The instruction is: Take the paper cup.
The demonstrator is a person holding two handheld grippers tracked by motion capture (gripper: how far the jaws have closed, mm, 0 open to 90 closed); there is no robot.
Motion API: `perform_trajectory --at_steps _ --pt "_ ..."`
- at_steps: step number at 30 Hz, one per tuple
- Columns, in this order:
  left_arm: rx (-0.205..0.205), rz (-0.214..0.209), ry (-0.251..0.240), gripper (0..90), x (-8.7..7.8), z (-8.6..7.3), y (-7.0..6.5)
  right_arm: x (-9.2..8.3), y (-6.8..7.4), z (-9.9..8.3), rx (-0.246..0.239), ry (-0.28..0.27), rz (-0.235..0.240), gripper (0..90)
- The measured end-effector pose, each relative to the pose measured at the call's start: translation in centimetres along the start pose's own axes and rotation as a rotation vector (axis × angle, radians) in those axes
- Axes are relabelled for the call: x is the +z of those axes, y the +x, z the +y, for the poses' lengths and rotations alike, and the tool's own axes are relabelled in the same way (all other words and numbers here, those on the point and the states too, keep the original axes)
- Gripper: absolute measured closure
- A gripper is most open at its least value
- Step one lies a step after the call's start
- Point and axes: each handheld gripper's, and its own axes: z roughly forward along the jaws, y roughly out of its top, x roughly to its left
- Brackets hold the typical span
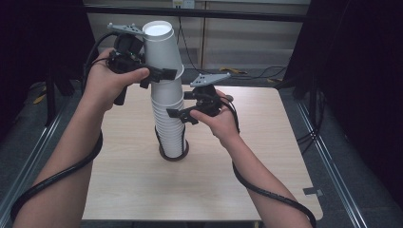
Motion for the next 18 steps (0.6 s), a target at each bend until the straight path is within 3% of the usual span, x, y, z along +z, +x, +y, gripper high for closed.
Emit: perform_trajectory --at_steps 18 --pt "-0.006 -0.002 -0.024 10.8 -1.2 0.9 -0.2 -0.3 0.0 0.0 -0.006 -0.008 -0.003 14.0"
